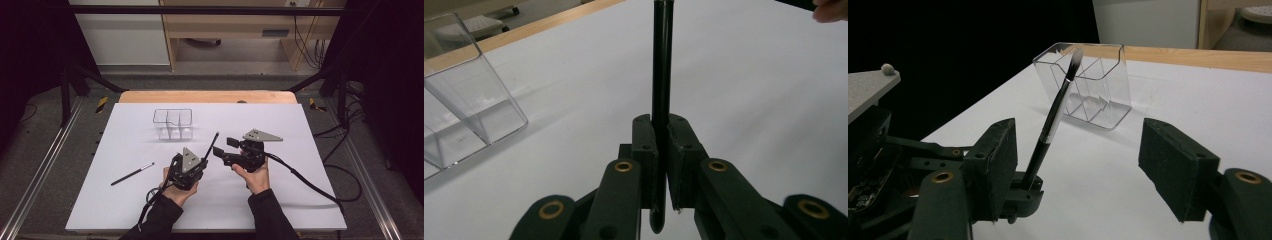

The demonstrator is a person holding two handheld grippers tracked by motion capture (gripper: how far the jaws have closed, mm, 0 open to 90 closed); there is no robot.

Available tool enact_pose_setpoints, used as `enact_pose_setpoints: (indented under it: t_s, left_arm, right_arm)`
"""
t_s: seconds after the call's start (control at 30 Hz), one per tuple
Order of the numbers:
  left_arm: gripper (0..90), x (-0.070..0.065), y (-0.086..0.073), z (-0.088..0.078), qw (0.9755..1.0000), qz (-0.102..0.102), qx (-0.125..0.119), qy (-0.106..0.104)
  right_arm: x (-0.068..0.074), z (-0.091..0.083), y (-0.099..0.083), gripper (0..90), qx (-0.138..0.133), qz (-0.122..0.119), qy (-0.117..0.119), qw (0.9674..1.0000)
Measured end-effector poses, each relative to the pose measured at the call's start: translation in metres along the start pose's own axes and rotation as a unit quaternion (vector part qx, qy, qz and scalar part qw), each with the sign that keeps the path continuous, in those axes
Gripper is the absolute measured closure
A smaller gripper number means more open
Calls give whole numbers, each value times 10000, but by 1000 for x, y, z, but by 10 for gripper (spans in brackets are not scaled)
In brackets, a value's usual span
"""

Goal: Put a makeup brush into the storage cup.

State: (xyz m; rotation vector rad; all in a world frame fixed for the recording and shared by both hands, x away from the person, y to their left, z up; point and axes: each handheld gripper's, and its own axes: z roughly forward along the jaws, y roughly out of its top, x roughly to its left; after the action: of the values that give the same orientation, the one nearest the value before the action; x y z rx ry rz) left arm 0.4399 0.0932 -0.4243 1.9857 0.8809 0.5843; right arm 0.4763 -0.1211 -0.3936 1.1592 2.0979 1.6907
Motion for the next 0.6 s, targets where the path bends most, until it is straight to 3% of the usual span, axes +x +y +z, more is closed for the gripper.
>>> enact_pose_setpoints:
  t_s: [0.6]
  left_arm:
    - [833, -12, -2, 4, 10000, 28, 59, -68]
  right_arm:
    - [2, 10, -7, 487, -145, 222, 43, 9996]
